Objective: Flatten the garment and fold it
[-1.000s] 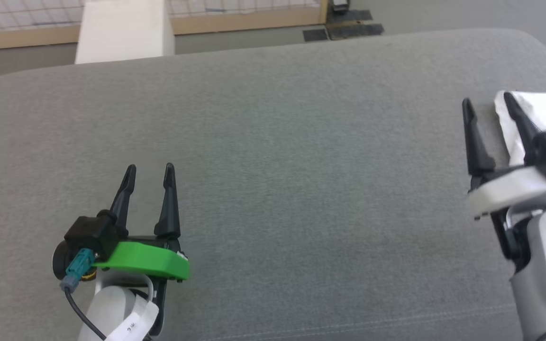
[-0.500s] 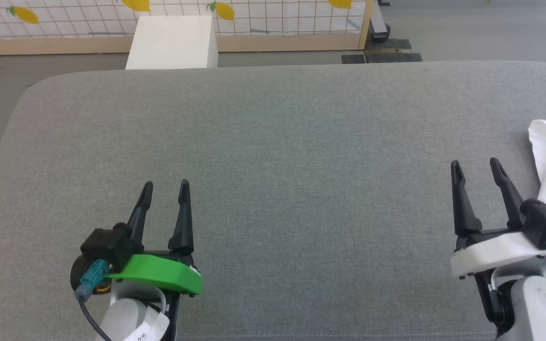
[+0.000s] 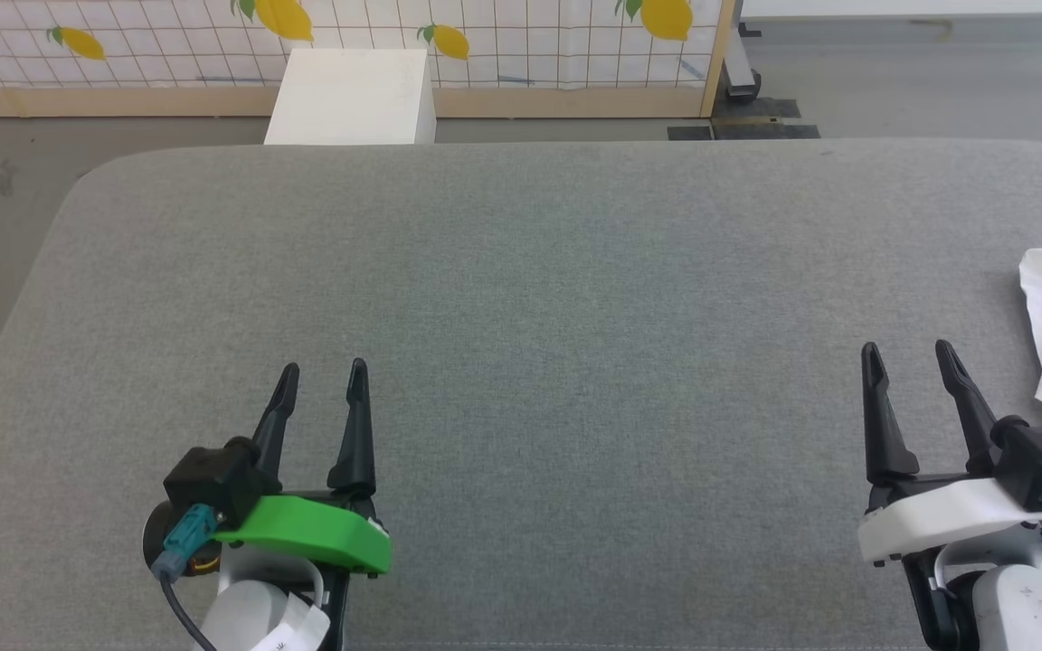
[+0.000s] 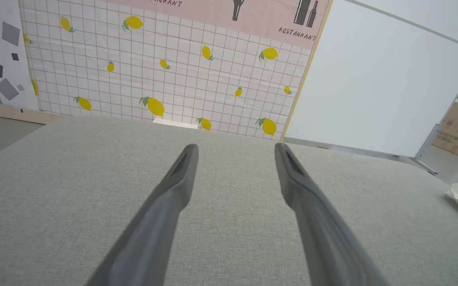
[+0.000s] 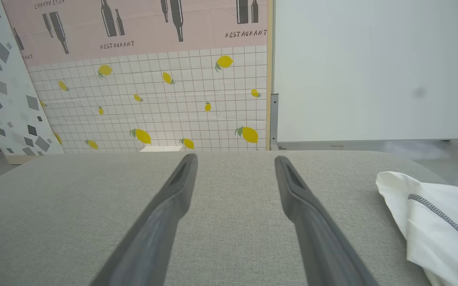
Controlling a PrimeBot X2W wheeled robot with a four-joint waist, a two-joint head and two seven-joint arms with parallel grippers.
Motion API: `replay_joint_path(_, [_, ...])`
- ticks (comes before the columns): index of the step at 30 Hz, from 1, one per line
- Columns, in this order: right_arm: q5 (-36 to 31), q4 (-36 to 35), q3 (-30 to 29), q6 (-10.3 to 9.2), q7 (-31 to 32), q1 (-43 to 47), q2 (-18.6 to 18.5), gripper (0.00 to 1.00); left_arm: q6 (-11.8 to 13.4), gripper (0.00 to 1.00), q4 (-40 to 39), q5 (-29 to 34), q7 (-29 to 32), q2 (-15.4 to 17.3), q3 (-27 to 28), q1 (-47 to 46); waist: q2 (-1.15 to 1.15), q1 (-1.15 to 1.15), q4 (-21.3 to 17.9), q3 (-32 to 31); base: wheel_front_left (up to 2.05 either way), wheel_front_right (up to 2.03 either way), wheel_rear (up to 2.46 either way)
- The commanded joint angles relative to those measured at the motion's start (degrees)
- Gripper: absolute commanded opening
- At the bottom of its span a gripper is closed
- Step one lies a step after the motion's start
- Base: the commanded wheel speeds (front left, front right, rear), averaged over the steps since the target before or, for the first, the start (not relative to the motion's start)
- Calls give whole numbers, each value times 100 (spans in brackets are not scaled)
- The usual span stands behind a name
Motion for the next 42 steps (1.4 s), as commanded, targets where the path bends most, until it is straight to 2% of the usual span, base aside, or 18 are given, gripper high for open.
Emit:
replay_joint_path(1, [7,-42,-11,-10,12,71,16,100,40,100,26,-24,-26,-20,6,86,0,0,-5,-6,0,0,0])
replay_joint_path(3, [32,-37,1,-10,15,82,18,100,43,100,41,-13,-26,-20,8,92,0,0,-14,-12,0,0,0])
replay_joint_path(4, [15,0,1,1,10,2,0,0,-2,0,28,4,6,0,0,0,0,0,-11,-13,0,0,0])
replay_joint_path(42, [-111,-165,114,-1,249,118,3,0,78,0,-160,346,303,-4,97,138,0,0,15,-55,0,0,0])
